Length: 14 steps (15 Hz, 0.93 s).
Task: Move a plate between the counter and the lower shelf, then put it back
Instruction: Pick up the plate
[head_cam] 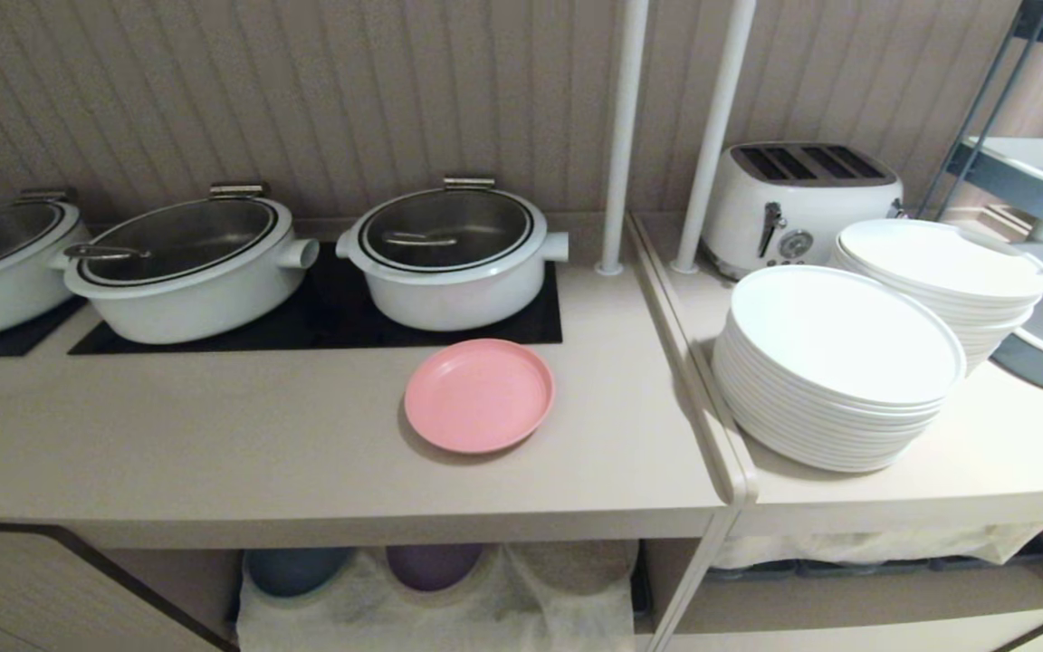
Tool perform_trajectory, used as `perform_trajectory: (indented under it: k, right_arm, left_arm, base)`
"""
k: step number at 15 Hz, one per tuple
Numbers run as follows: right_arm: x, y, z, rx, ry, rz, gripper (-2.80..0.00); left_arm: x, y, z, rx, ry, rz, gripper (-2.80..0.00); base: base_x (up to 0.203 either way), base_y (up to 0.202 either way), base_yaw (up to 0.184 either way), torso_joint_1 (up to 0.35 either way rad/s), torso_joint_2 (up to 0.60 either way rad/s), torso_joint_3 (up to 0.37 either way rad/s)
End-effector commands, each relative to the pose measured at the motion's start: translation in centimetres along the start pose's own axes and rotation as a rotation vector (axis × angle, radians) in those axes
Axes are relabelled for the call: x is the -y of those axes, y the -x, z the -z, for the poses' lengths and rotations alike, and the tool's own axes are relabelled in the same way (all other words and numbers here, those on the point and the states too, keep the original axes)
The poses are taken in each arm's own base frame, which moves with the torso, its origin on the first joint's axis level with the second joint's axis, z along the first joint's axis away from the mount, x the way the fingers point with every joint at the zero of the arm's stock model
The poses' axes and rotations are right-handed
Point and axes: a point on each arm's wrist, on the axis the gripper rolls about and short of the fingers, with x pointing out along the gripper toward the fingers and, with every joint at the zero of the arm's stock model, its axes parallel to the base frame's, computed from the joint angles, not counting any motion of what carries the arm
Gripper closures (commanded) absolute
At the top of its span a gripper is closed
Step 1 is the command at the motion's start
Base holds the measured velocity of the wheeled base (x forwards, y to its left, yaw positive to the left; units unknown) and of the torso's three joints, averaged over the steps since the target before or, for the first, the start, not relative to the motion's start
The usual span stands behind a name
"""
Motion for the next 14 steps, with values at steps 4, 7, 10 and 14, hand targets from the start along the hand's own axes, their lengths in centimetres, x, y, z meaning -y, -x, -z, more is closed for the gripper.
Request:
perform_trajectory:
  k: [4, 7, 10, 14]
  right_arm:
    - [0.0, 0.0, 0.0, 0.001, 0.0, 0.0, 0.0]
    - [0.0, 0.0, 0.0, 0.001, 0.0, 0.0, 0.0]
    - [0.0, 0.0, 0.0, 0.001, 0.0, 0.0, 0.0]
    - [0.0, 0.0, 0.0, 0.001, 0.0, 0.0, 0.0]
  left_arm:
    - [0.0, 0.0, 0.0, 0.0, 0.0, 0.004, 0.0]
    - [0.0, 0.0, 0.0, -0.001, -0.004, 0.006, 0.0]
    - [0.1, 0.2, -0.5, 0.01, -0.031, 0.023, 0.0]
    - [0.3, 0.9, -4.0, -0.02, -0.029, 0.119, 0.0]
  base:
    - [0.0, 0.0, 0.0, 0.0, 0.0, 0.0]
    - [0.0, 0.0, 0.0, 0.0, 0.0, 0.0]
    - [0.0, 0.0, 0.0, 0.0, 0.0, 0.0]
    - [0.0, 0.0, 0.0, 0.0, 0.0, 0.0]
